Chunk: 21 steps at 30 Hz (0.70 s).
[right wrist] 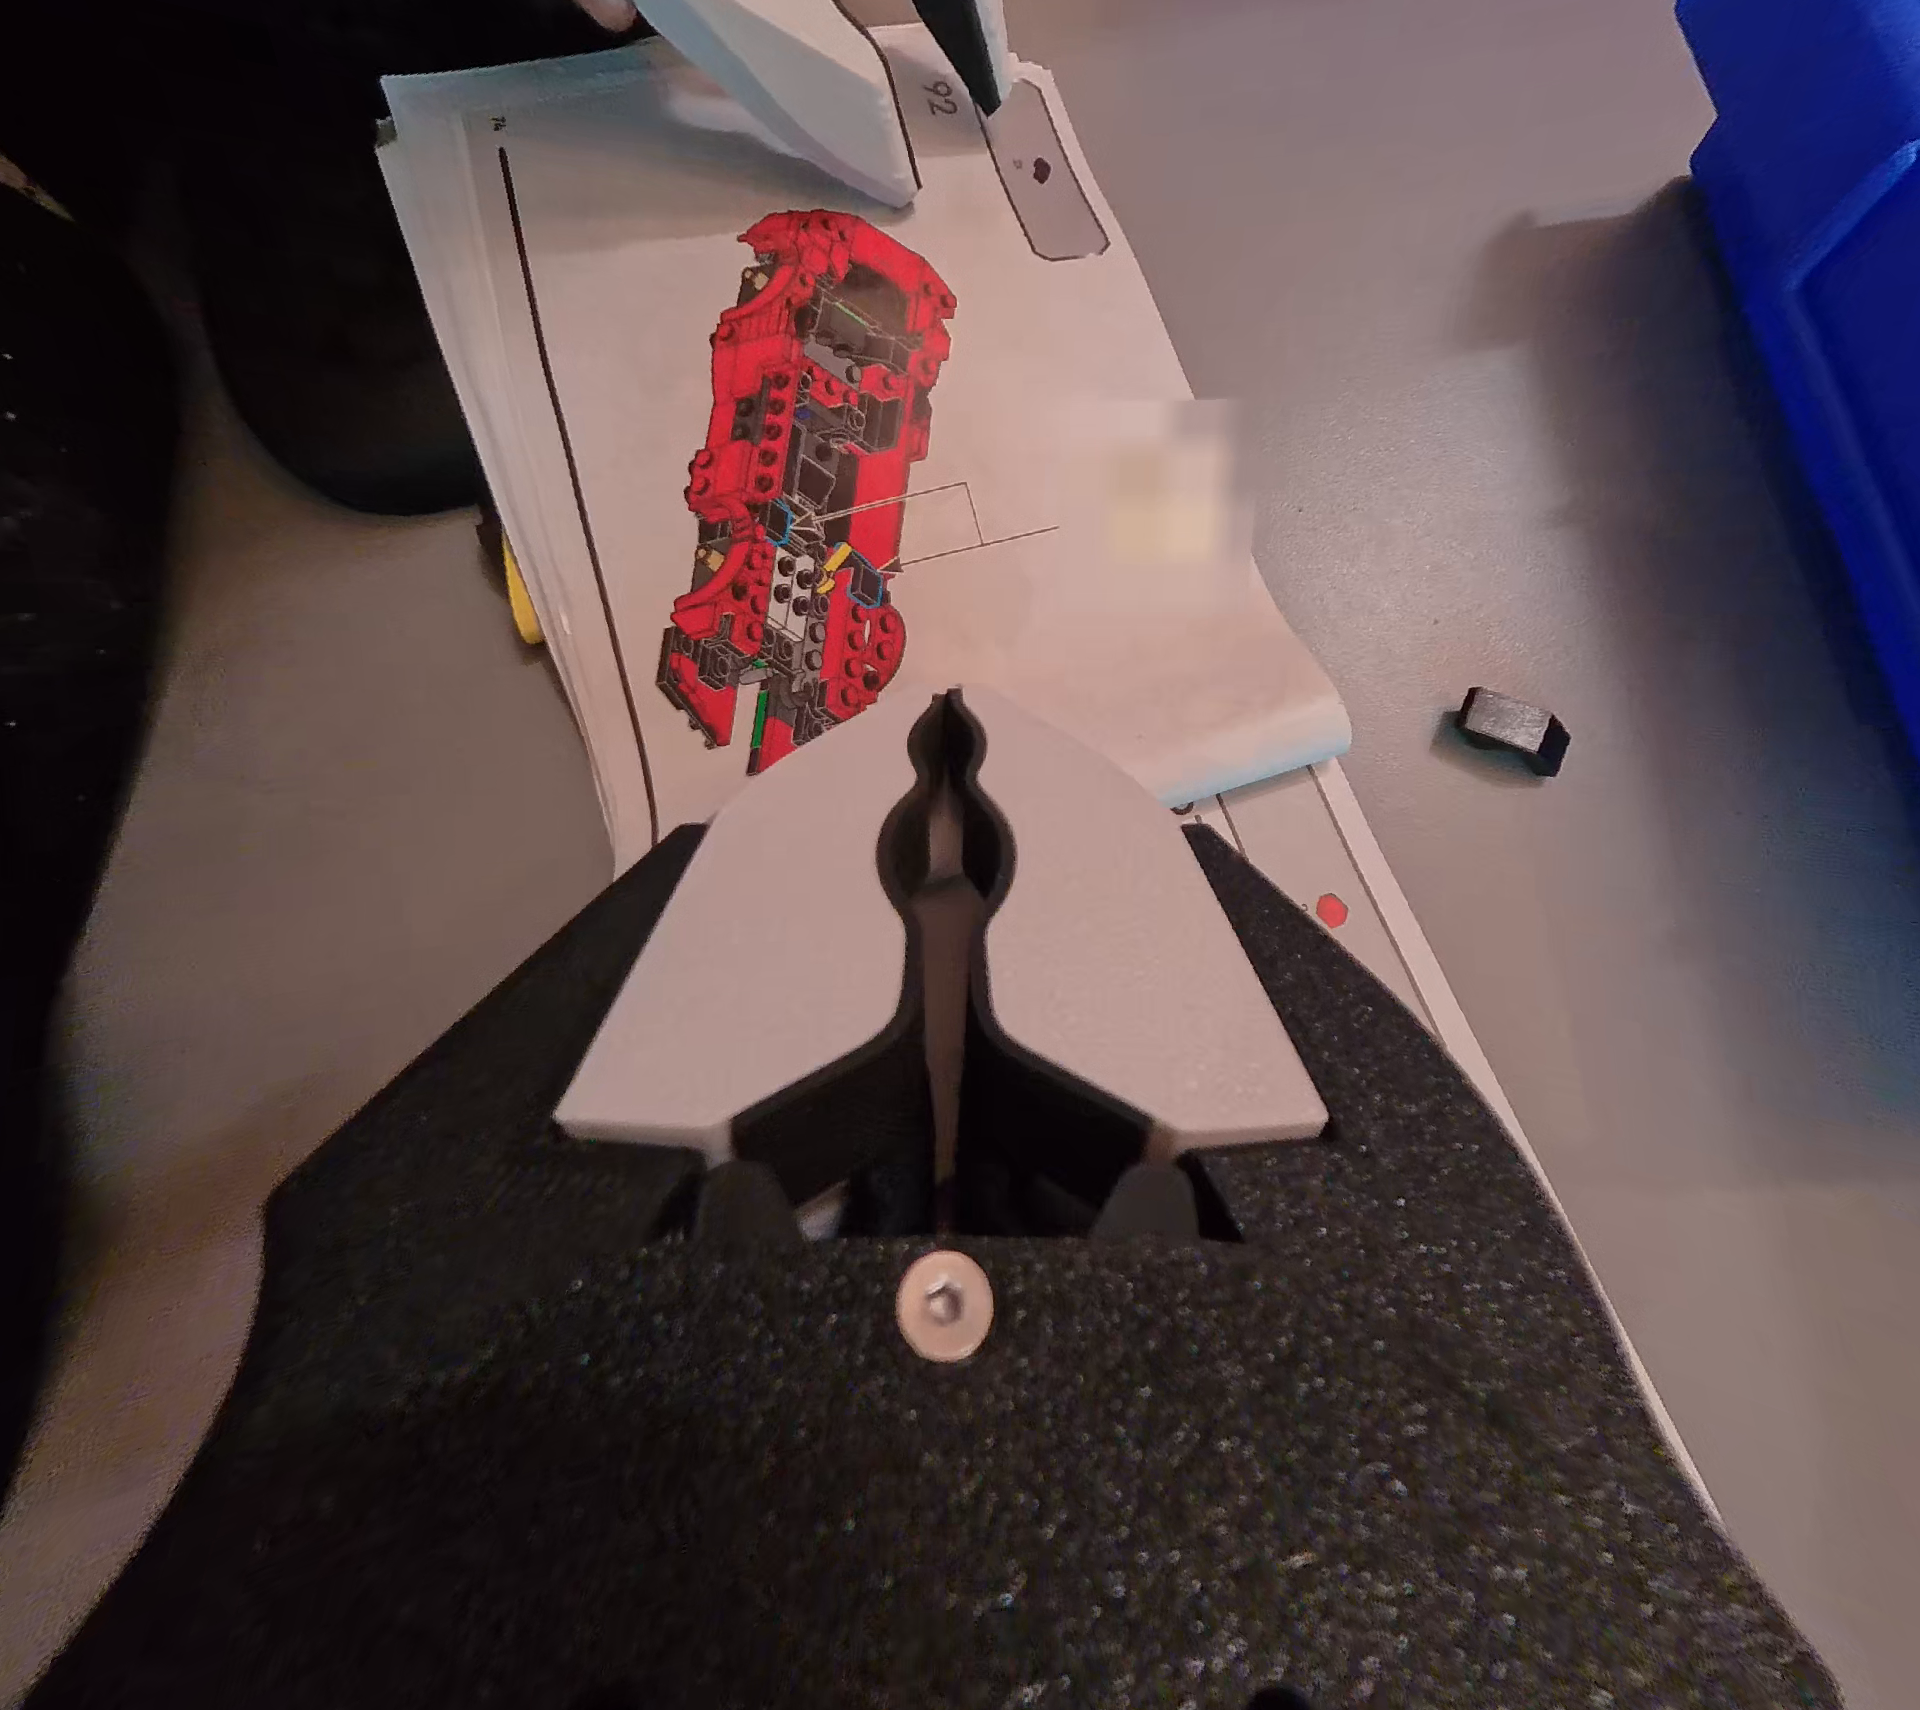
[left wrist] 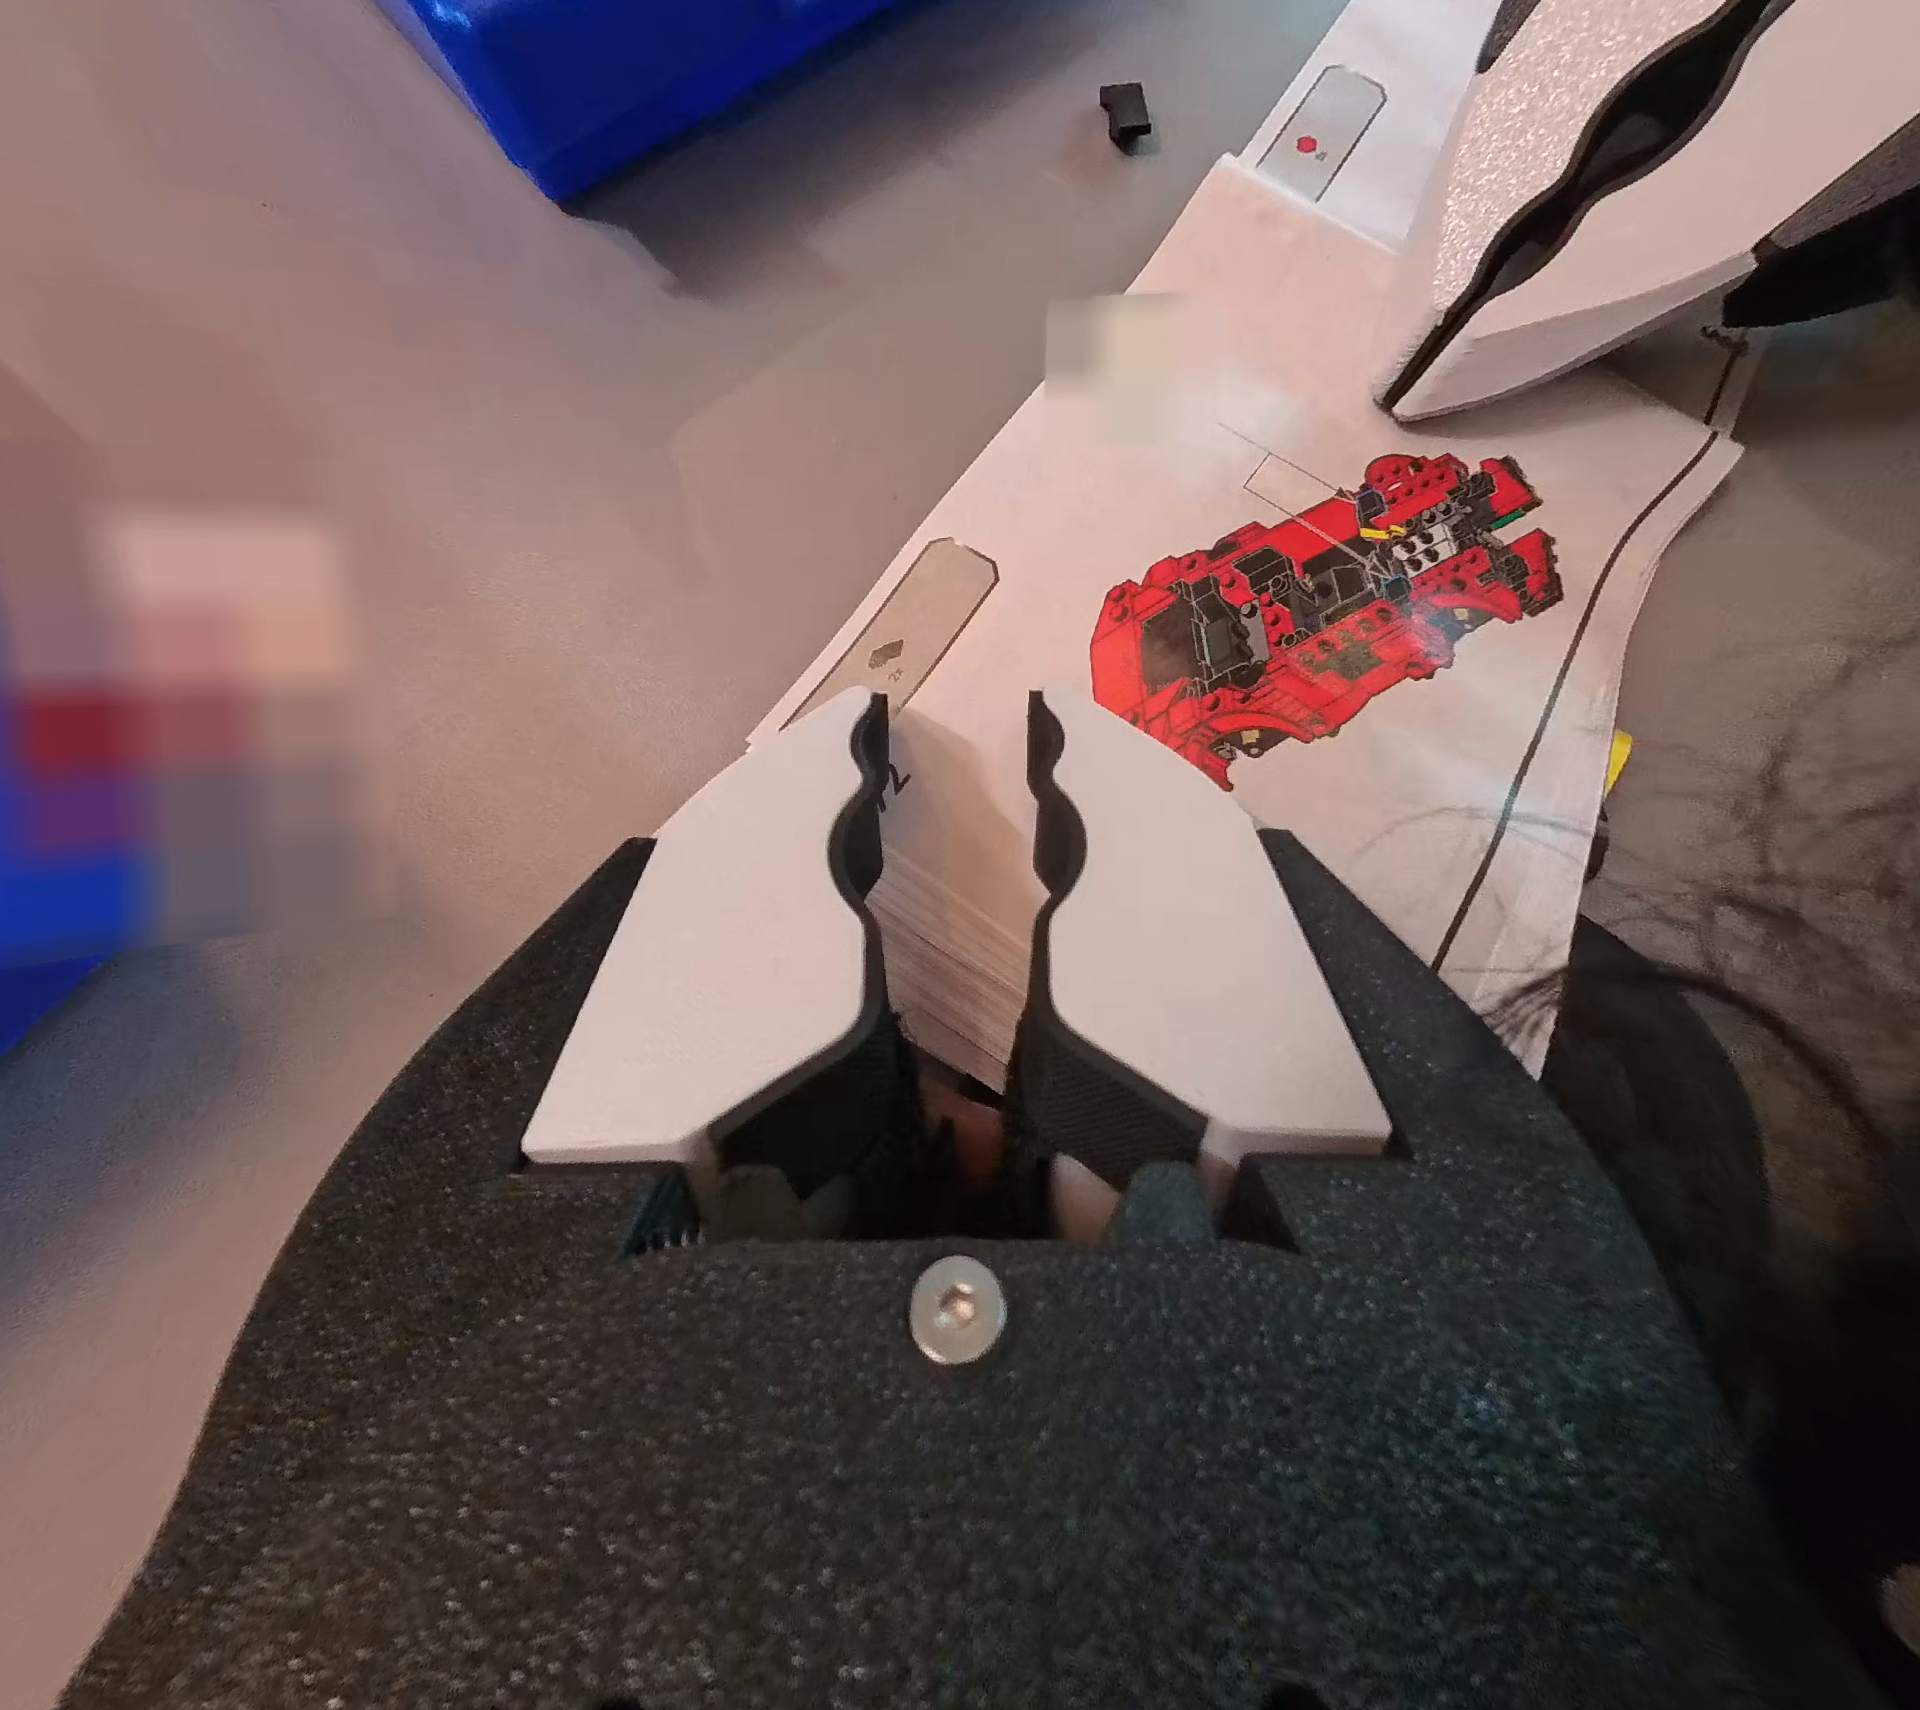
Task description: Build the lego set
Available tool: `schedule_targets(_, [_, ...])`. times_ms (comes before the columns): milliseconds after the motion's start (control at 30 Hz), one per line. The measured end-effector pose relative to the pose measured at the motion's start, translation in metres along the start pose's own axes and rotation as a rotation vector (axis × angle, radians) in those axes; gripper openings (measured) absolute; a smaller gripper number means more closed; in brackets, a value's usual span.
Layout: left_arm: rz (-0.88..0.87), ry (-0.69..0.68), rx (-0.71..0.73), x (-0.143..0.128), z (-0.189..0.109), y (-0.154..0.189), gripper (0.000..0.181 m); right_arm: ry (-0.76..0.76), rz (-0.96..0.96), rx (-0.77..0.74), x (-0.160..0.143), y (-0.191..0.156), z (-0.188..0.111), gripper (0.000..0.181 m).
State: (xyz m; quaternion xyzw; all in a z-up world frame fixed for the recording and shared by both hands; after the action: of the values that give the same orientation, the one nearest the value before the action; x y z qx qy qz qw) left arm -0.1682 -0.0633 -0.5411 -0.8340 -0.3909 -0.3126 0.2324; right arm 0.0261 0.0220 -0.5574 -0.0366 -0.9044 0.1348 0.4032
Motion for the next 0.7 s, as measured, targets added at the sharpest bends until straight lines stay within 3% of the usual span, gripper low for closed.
schedule_targets(33, [-0.001,0.0,-0.001,0.0,0.0,0.0,0.025,0.001,-0.005,-0.005,0.0,0.0,0.0,0.0])
schedule_targets(267, [-0.007,-0.002,-0.006,0.0,0.001,-0.001,0.024,0.036,-0.043,-0.021,0.001,-0.004,-0.003,0.0])
schedule_targets(400, [-0.018,0.001,-0.014,-0.001,0.001,-0.001,0.024,0.146,-0.041,-0.001,0.012,-0.008,-0.028,0.0])
schedule_targets(467, [-0.01,0.0,-0.007,0.0,0.001,-0.001,0.024,0.105,-0.023,-0.009,0.01,-0.005,-0.038,0.0])
schedule_targets(700, [-0.012,0.002,-0.009,0.0,0.001,-0.001,0.024,-0.05,-0.009,-0.256,-0.027,0.014,-0.096,0.0])
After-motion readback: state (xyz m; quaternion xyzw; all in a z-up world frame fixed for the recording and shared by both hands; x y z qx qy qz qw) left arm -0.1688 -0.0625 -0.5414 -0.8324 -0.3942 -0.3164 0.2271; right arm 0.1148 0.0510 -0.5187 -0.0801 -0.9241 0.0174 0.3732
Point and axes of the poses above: each gripper's, where its closed fingertips meet, z out along the fingers, x out of its top, y = z × x across the jaws, the point moved 8 cm from there along -z, back along the fingers, and after that the axes turned 14 degrees about z, right-handed, at the moved point
